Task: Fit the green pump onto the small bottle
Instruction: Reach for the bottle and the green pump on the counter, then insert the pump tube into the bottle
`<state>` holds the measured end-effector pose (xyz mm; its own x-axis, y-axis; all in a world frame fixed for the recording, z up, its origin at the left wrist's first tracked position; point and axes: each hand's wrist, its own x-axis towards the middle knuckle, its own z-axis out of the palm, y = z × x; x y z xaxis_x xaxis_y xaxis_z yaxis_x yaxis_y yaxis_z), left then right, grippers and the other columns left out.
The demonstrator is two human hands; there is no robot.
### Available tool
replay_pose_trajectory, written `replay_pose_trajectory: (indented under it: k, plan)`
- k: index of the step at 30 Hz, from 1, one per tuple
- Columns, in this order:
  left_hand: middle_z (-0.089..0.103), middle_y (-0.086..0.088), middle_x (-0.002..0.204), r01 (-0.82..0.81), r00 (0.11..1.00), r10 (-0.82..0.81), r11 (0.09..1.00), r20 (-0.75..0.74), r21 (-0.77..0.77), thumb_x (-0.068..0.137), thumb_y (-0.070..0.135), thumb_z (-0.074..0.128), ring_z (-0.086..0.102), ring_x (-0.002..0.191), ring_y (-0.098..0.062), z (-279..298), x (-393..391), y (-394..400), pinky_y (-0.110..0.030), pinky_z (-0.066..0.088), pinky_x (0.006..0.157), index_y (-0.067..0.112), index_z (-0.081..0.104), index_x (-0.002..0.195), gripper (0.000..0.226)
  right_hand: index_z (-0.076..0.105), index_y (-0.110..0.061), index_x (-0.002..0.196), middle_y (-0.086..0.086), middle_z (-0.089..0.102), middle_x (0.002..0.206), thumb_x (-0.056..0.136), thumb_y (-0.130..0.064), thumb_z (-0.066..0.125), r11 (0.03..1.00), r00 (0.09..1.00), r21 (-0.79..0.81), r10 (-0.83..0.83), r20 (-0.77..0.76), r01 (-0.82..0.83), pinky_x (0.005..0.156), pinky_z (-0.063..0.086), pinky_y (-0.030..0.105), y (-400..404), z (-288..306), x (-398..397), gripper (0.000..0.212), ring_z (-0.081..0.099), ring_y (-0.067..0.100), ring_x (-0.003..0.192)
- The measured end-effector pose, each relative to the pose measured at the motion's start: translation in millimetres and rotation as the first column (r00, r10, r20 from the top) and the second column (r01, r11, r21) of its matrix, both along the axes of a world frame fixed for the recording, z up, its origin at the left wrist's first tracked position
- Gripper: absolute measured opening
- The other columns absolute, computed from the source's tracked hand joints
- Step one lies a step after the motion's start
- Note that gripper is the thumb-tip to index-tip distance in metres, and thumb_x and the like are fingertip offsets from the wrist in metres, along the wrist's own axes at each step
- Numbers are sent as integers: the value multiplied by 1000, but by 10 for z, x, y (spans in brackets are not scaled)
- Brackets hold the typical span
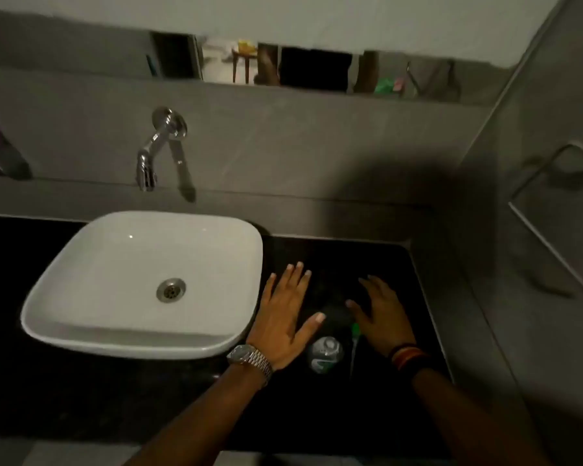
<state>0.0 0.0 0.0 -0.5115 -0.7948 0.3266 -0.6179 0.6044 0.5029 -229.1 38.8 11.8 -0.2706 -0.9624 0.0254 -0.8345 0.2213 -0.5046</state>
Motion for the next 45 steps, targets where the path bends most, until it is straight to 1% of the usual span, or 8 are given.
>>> replay_pose_trajectory:
  k: [5, 11, 14, 20, 27, 33, 39, 45]
  plan:
    - [18, 12, 167, 95, 995, -88, 966, -39, 239, 89, 70, 56, 4, 155, -4, -459, 97, 193, -45, 9, 126, 29, 20, 159, 89, 74, -16, 101, 13, 75, 110, 86, -42, 70, 911, 949, 336, -292, 120, 238, 90, 55, 40, 91, -391, -296, 31, 69, 34, 107]
    - [38, 12, 159, 93, 994, -67, 933, -85, 348, 74, 68, 73, 11, 156, -11, -603, -42, 183, -46, 13, 126, 42, 60, 134, 67, 77, -5, 101, 19, 75, 110, 66, -49, 85, 829, 935, 513, -331, 125, 224, 82, 54, 34, -260, -543, -238, 58, 71, 36, 104]
    - [37, 15, 159, 70, 995, -35, 914, -94, 399, 72, 70, 74, 8, 155, -8, -621, -44, 187, -42, 11, 125, 50, 62, 127, 60, 74, -7, 109, 15, 73, 117, 61, -40, 90, 814, 927, 524, -357, 113, 250, 90, 57, 38, -409, -533, -144, 61, 69, 35, 109]
    - [36, 23, 156, 73, 990, -20, 918, -139, 389, 73, 64, 77, 8, 154, -6, -568, -105, 168, -34, -2, 123, 49, 65, 124, 55, 73, -16, 80, 9, 76, 91, 78, -26, 82, 953, 840, 183, -299, 453, 240, 94, 56, 43, -232, -90, -129, 14, 71, 25, 91]
    - [53, 13, 146, 111, 983, -75, 971, -169, 213, 74, 58, 77, 22, 152, -12, -481, -183, 25, -40, 2, 126, 32, 75, 114, 48, 75, -13, 100, -1, 72, 107, 80, -27, 80, 922, 805, -252, -98, 585, 295, 85, 55, 20, 231, 619, 39, 25, 70, 7, 96]
    - [58, 12, 138, 37, 986, -16, 991, -164, 125, 69, 50, 85, 29, 149, -16, -501, -136, -45, -36, 1, 126, 27, 76, 109, 48, 71, -20, 99, -13, 68, 106, 80, -27, 79, 906, 802, -328, -20, 597, 267, 76, 51, 9, 324, 645, 277, 21, 65, -2, 88]
    - [50, 16, 144, -14, 990, 50, 968, -134, 252, 68, 60, 80, 13, 146, 0, -536, -117, -137, -38, -5, 124, 36, 74, 114, 53, 72, -23, 100, -9, 67, 108, 81, -27, 78, 921, 830, -338, 30, 557, 194, 79, 50, 10, 250, 568, 437, 21, 64, 0, 93]
    - [47, 15, 149, -15, 987, 68, 939, -143, 344, 70, 55, 82, 8, 146, -2, -546, -97, -154, -42, -10, 123, 38, 73, 117, 50, 71, -19, 101, -9, 68, 111, 81, -31, 77, 913, 850, -372, 58, 523, 167, 74, 49, 8, 141, 547, 482, 24, 63, -1, 83]
